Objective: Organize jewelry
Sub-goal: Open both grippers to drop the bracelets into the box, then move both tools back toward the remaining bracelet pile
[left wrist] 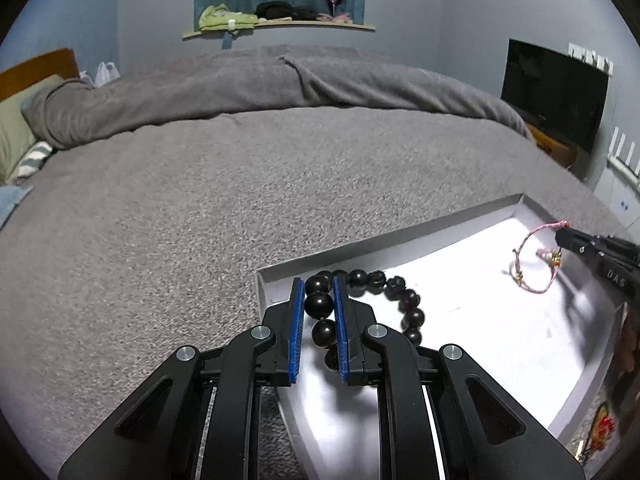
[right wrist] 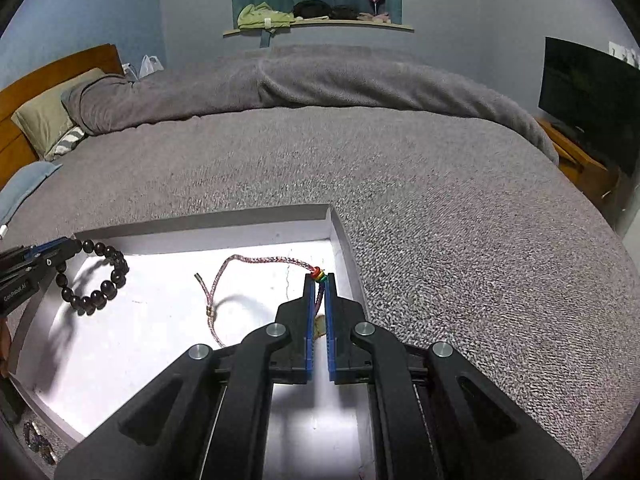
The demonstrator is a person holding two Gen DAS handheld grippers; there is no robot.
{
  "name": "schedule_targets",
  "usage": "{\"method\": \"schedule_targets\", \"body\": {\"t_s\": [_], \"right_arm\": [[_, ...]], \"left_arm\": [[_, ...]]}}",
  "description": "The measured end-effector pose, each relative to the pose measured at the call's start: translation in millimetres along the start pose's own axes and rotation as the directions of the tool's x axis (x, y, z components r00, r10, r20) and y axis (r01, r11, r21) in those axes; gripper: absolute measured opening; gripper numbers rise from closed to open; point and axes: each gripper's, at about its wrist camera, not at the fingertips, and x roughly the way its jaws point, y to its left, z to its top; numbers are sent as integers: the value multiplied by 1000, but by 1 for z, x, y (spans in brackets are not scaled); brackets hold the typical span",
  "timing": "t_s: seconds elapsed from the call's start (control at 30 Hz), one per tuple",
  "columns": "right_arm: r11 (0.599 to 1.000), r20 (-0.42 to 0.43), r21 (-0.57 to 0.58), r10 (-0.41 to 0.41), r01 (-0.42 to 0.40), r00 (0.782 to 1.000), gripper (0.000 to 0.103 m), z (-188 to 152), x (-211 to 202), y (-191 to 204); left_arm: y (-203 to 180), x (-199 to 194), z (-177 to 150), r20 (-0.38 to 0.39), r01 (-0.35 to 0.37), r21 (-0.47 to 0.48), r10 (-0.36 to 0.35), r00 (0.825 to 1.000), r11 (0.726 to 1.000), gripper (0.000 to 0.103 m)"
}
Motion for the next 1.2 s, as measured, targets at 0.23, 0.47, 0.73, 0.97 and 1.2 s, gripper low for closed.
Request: {"method": "schedule_targets", "body": {"t_s": [0.23, 0.47, 0.73, 0.97, 1.2], "right_arm": [[1000, 4, -1, 6, -6, 1000, 5, 3, 4, -1], [1000, 31, 0, 29, -29, 999, 26, 3, 2, 0], [998, 109, 43, 42, -47, 993, 60, 7, -17, -8], [997, 135, 60, 39, -48, 990, 93, 8, -33, -9], [998, 138, 55, 27, -35, 990, 97, -6, -51, -6]], "left_arm": [[-2, 1, -2, 2, -15, 12, 15, 1000, 1000, 23], [-6, -4, -3, 25, -16, 18, 15, 1000, 1000, 34], [-9, -12, -1, 59, -13, 14, 12, 998, 1000, 63], [-9, -28, -1, 85, -28, -27, 31, 996, 999, 84], [-11, -48, -13, 86, -78, -53, 83, 993, 996, 93]]}}
